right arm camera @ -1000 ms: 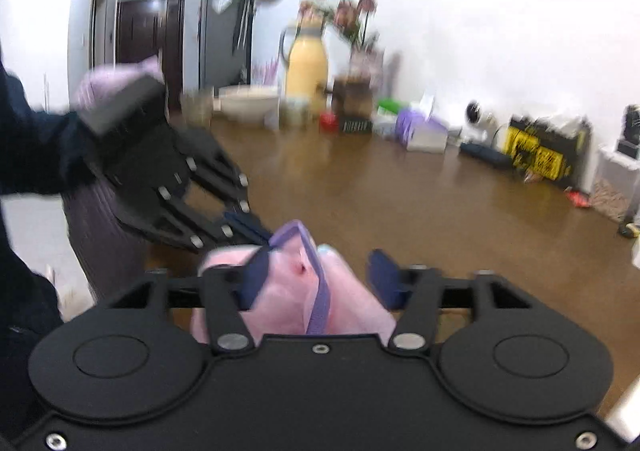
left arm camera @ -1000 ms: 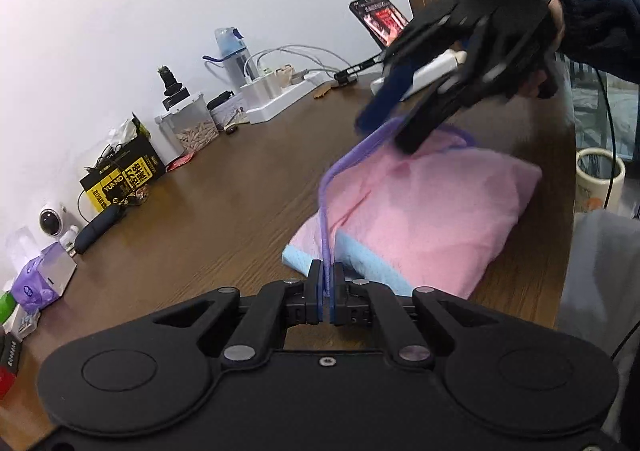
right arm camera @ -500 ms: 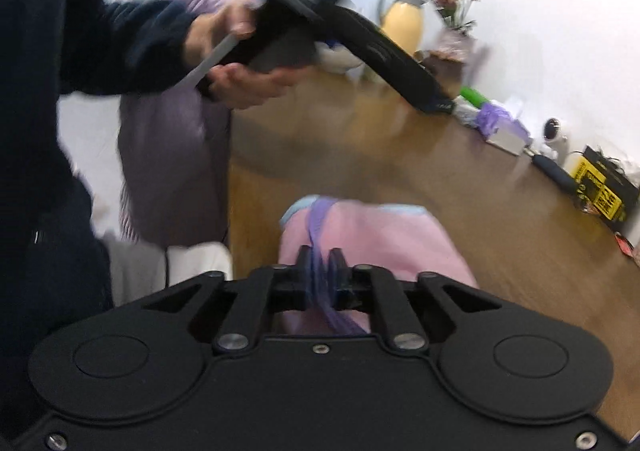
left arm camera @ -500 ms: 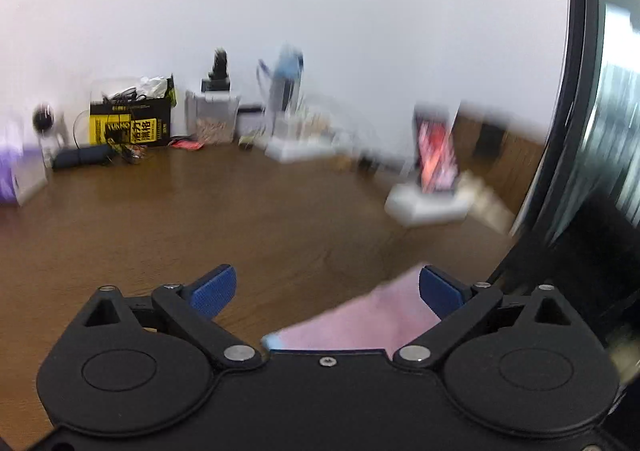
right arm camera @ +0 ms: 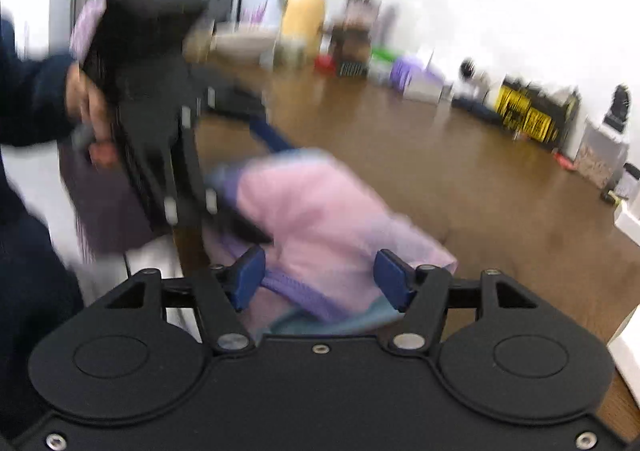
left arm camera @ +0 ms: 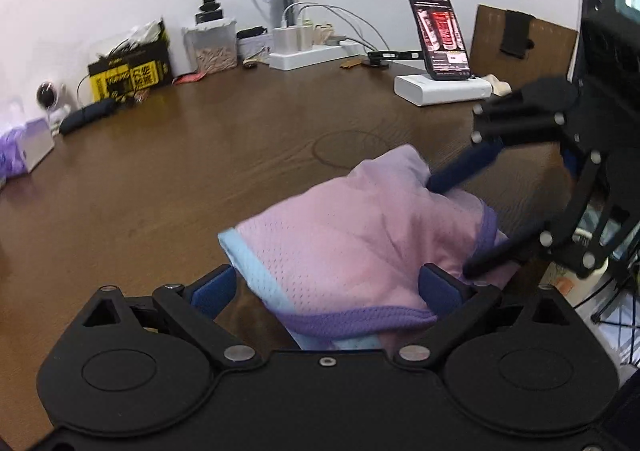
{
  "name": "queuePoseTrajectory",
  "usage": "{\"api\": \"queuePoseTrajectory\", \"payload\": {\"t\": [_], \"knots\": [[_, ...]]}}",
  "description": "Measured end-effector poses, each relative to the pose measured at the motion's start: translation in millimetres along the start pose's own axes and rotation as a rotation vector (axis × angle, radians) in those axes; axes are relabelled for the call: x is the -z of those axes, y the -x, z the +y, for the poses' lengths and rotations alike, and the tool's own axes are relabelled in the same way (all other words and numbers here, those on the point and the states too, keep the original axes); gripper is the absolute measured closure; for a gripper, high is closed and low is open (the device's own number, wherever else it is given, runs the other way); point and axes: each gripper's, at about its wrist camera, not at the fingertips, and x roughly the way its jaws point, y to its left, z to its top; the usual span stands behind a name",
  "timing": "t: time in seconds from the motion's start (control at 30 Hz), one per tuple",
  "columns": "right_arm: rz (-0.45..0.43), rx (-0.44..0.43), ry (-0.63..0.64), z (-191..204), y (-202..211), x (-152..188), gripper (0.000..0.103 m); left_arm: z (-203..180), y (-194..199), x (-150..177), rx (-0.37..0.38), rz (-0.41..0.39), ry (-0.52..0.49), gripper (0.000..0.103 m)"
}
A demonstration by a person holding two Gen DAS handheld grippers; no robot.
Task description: Fold clothes
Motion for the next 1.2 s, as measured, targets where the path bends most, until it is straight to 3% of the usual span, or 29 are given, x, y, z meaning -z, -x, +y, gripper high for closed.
{"api": "queuePoseTrajectory", "payload": {"t": [0.2,0.3,0.5,0.73,0.8,0.93,1.07,1.2], "knots": [[-0.027,0.039,-0.008,5.8,13.8,3.5,0.033,-9.2,10.2,7.1,-0.030,-0.008,0.015,0.004],[-0.065,0.112,-0.086,3.1,12.5,-0.5,0.027,-11.9,11.3,8.4,-0.050,-0.021,0.001,0.001],[-0.017,0.119,-0.072,11.3,5.9,11.7,0.024,-9.6,13.5,10.7,-0.083,-0.025,-0.009,0.000],[-0.176,0.158,-0.182,4.1,24.4,-3.5,0.024,-7.3,12.8,11.7,-0.081,-0.034,-0.007,0.000],[-0.150,0.181,-0.162,6.4,11.2,-6.7,0.025,0.6,12.4,11.3,-0.065,-0.015,0.029,0.000],[-0.039,0.141,-0.134,17.3,-9.2,0.9,0.026,11.1,12.3,12.5,-0.050,0.002,0.069,0.000],[-0.030,0.136,-0.191,17.8,-5.7,10.5,0.026,12.6,11.8,13.5,-0.043,0.001,0.074,0.000],[-0.021,0.169,-0.202,21.7,6.3,12.9,0.026,5.7,27.3,7.6,-0.093,0.006,0.062,0.000]]}}
